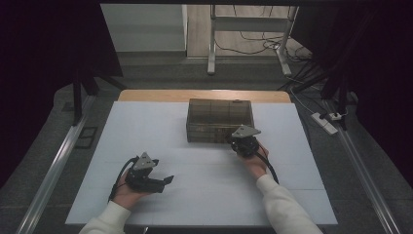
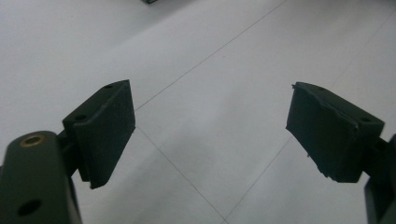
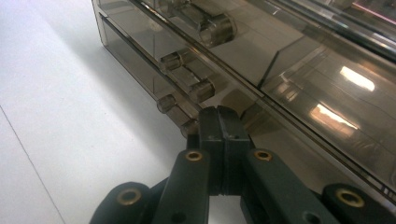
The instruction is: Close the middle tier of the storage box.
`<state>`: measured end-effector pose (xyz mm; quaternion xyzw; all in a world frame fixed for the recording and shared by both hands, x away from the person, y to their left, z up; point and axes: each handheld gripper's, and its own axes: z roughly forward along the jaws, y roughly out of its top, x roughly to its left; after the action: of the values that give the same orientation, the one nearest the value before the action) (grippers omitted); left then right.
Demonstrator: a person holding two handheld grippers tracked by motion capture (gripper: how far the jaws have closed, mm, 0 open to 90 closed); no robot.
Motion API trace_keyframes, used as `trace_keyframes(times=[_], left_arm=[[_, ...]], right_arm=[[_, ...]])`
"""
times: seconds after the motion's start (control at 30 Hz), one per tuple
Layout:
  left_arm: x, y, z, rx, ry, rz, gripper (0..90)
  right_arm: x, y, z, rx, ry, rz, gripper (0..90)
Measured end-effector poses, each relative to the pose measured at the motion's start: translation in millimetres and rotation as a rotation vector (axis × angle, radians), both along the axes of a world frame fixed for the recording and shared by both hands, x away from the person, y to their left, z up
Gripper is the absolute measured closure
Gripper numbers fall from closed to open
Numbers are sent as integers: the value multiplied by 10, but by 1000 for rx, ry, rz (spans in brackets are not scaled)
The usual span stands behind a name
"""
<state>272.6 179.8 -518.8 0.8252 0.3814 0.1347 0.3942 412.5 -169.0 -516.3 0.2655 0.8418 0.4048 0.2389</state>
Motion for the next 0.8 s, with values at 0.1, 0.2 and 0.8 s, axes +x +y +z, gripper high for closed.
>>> trace_keyframes(times=[0.1,0.2,0.8], left_arm=[[-1,5,2,-3,-1,1,156],[1,11,2,-5,-2,2,156],[-4,12,-2,0,-2,4,155]], right_arm=[[-6,-16,5,2,2,-4,893],[-25,-39,19,8,9,-8,892],[-307,-272,139,-1,25,41,884]])
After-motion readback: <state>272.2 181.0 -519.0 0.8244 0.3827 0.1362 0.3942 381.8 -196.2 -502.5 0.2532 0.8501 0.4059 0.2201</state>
